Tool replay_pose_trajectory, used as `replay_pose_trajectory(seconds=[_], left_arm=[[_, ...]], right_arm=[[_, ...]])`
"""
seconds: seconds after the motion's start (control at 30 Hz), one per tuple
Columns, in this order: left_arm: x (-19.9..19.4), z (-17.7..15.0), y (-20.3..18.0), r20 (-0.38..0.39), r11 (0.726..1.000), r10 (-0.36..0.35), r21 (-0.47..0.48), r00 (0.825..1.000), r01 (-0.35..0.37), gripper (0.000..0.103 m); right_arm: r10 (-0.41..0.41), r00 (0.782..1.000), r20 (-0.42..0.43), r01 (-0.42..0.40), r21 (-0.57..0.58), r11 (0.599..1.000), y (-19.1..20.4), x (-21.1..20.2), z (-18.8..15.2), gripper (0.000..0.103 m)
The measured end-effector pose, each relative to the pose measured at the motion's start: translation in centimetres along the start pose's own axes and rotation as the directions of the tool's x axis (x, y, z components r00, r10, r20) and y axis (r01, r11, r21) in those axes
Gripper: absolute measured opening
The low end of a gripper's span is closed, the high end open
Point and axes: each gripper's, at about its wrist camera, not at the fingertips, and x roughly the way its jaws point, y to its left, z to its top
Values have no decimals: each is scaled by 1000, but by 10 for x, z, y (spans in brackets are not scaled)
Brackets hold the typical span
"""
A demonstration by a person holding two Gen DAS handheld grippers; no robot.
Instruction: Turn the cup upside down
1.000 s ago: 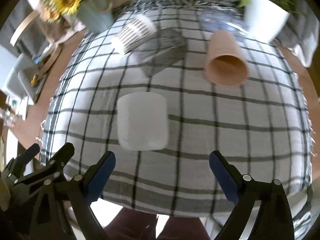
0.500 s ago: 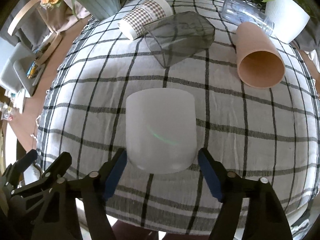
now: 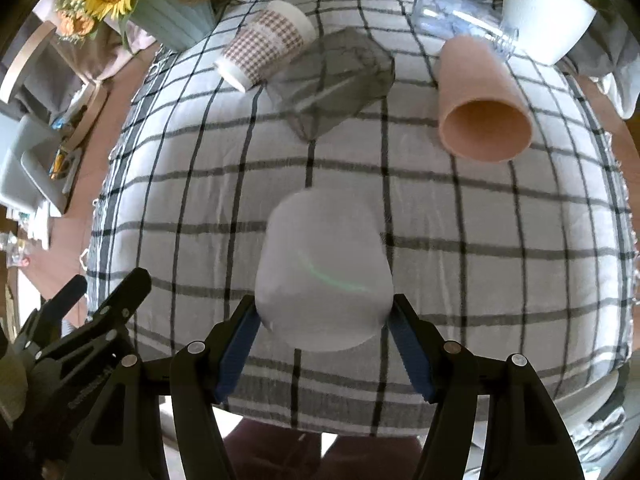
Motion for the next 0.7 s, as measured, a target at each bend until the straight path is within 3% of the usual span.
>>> replay_pose_trajectory(seconds=[0.27, 0.57, 0.7], left_arm=[[0, 11, 6, 24, 1000, -12, 6, 1000, 12, 100], [-3, 14, 4, 29, 999, -24, 45, 999, 22, 100], [-8, 14, 3, 38, 998, -17, 64, 999, 14, 100]], right_arm=[[-81, 996, 43, 82, -27, 996, 13, 0, 18, 65], [-72, 997, -12, 72, 14, 997, 12, 10, 2, 65], [-82, 997, 7, 82, 18, 996, 14, 10, 1, 65]])
